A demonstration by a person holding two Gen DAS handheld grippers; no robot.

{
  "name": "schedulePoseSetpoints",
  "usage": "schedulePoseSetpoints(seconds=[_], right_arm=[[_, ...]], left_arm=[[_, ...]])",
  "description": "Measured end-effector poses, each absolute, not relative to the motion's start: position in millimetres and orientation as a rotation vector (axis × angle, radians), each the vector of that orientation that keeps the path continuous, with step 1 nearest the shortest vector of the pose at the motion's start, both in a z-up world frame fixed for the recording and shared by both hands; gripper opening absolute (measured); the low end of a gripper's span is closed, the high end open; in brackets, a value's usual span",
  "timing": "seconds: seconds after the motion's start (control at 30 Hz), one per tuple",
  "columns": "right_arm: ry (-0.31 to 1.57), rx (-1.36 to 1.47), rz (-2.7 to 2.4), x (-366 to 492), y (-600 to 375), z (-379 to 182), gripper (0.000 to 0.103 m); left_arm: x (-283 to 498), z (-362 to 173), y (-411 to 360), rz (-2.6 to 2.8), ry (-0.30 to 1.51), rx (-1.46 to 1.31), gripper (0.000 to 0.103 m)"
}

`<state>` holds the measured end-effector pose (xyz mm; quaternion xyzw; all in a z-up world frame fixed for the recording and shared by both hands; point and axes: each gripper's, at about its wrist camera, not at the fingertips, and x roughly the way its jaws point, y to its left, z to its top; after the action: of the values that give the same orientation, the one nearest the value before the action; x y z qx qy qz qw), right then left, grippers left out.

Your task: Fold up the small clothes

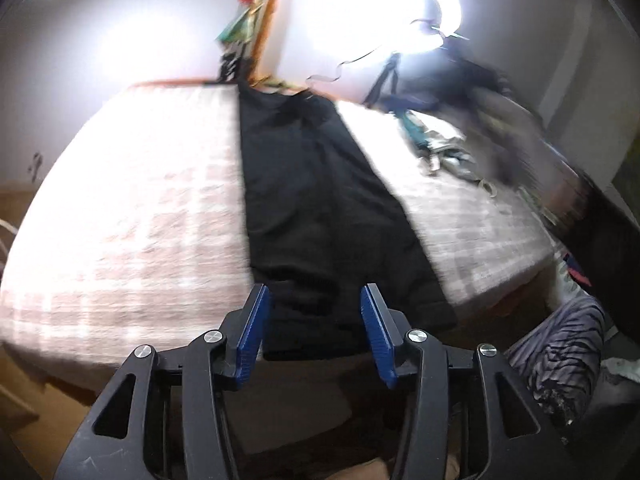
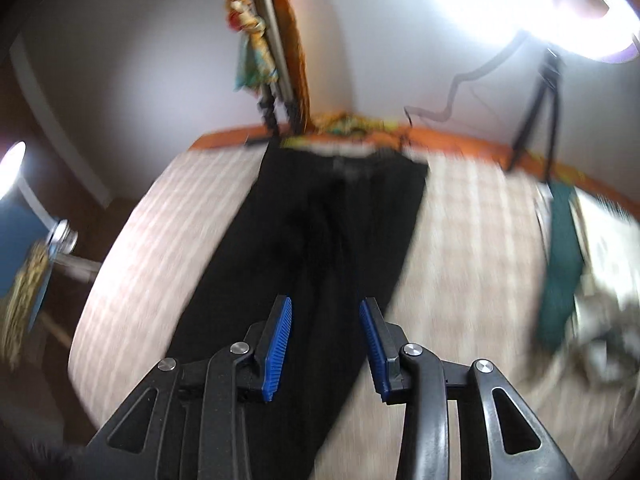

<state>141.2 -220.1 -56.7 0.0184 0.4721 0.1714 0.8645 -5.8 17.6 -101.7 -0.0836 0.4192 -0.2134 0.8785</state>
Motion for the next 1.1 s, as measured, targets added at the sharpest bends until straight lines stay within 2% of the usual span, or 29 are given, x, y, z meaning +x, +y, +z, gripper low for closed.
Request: schedulePoseSetpoints(seconds=[0.23, 0.37, 0.53, 0.6, 0.7, 0.77, 0.83, 1.1], right_arm=[[1.168, 0.124, 0.503, 2, -254, -120, 0.039], [1.216, 0.152, 0.571, -37, -247, -143, 0.038], [1.194, 0.155, 0.608, -53, -239, -156, 0.036], [1.189, 0.180, 0.621, -52, -239, -156, 0.031], [1.172, 0.163, 0.636, -56, -235, -159, 0.027], [1.168, 0.131, 0.655, -59, -229, -160, 0.009], [1.158, 0.117, 0.658, -59, -223, -162, 0.003], [1.160, 0.112, 0.675, -66, -226, -159, 0.001]], left_arm=[[22, -134, 27, -0.472, 1.041, -0.262, 0.046], [26, -146, 22, -0.488, 1.087, -0.310, 0.043], [23, -146, 18, -0.501, 1.085, -0.312, 0.030], [25, -148, 20, -0.502, 1.091, -0.337, 0.017], [26, -150, 22, -0.507, 1.087, -0.345, 0.006], [25, -150, 22, -0.522, 1.074, -0.339, 0.004], [26, -148, 21, -0.526, 1.062, -0.323, 0.004], [11, -143, 28, -0.528, 1.033, -0.312, 0.003]])
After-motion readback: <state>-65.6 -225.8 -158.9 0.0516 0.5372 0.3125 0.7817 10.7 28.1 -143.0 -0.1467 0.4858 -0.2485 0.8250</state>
